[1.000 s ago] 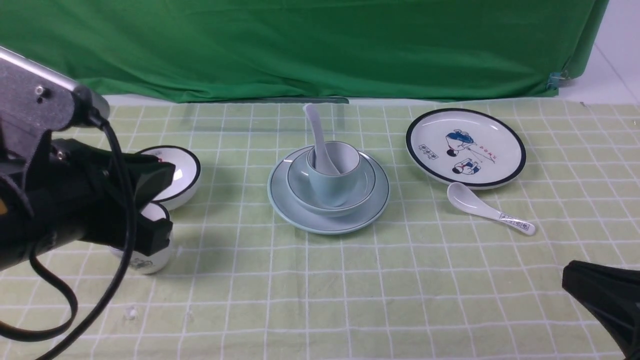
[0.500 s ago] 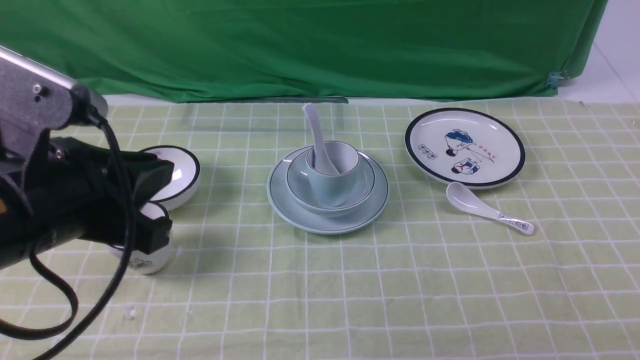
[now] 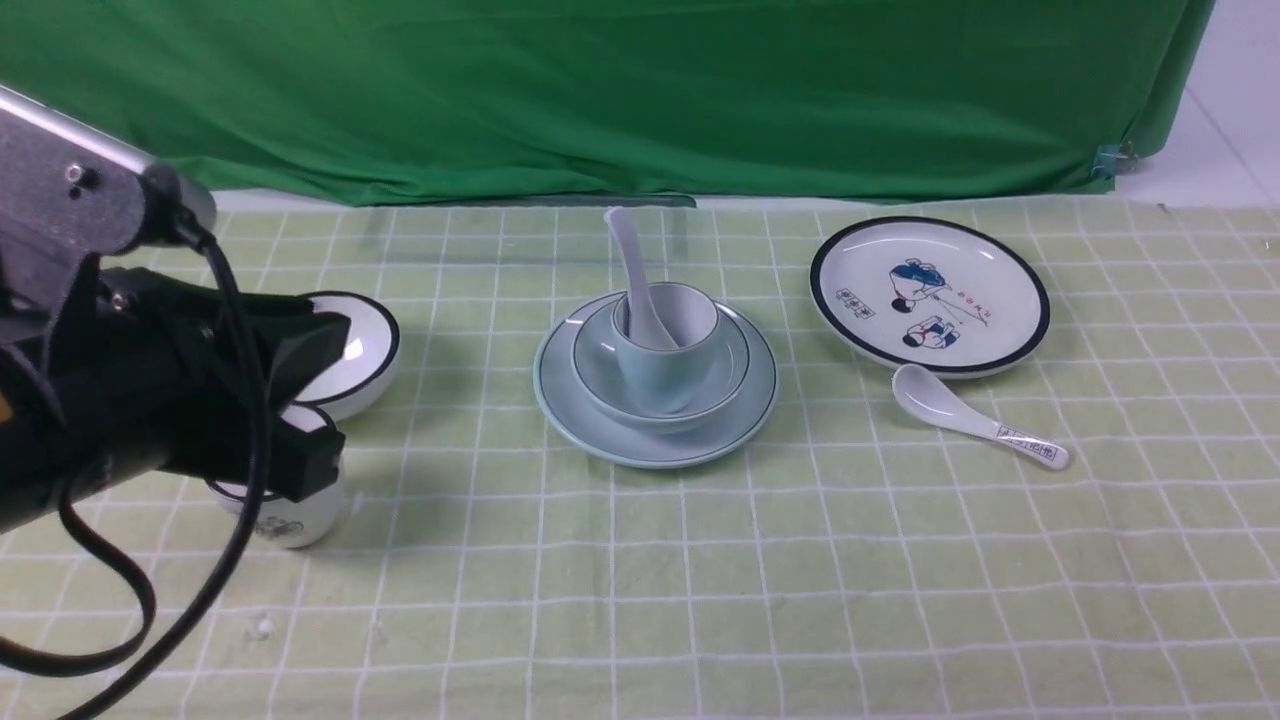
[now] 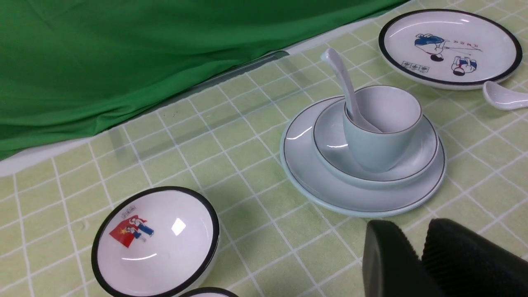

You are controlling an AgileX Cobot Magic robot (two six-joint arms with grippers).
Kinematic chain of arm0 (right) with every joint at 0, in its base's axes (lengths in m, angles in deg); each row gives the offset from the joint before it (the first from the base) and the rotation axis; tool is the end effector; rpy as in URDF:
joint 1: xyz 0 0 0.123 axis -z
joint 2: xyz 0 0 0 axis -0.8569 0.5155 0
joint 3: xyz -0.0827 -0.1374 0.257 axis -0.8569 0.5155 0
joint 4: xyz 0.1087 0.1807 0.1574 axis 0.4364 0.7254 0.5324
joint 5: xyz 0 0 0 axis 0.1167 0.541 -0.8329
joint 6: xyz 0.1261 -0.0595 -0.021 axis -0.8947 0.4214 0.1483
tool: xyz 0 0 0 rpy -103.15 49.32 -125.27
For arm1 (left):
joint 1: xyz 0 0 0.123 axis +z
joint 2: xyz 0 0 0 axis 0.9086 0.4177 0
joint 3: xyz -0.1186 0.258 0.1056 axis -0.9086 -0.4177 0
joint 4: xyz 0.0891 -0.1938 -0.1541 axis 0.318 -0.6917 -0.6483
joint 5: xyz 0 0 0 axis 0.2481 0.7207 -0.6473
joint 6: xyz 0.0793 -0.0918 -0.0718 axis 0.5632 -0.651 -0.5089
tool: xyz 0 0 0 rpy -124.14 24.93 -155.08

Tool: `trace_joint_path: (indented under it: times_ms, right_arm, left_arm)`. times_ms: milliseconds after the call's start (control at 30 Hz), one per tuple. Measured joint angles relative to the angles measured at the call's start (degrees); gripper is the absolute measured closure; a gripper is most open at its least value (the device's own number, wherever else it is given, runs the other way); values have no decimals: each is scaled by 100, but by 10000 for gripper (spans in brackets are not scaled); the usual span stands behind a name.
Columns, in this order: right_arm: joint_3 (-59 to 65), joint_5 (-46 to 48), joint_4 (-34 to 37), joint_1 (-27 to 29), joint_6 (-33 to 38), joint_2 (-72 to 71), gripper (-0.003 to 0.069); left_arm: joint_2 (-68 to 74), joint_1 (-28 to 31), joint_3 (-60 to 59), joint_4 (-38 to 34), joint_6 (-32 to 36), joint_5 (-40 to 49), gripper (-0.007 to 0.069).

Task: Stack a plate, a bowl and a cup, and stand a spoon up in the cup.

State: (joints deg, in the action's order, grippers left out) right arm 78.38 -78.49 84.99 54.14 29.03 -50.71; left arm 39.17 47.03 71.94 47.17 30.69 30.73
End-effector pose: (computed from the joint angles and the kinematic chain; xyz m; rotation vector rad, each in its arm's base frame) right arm 0.0988 0.0110 0.1867 -0.1782 1.6772 -0.0054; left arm 0.2258 -0.0817 0.3179 0.4753 1.8945 -0.1644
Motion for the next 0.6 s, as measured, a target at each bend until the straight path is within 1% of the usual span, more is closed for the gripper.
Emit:
trace_joint_path:
  times_ms: [133,600]
  right_arm:
    - [0,211,7,0,-13,0,641]
    - [0,229,14,0,-13,-2,595]
  left_arm:
    - [0,0,0,12,0,-13,536]
    - [0,0,-12,16,5,-31,523]
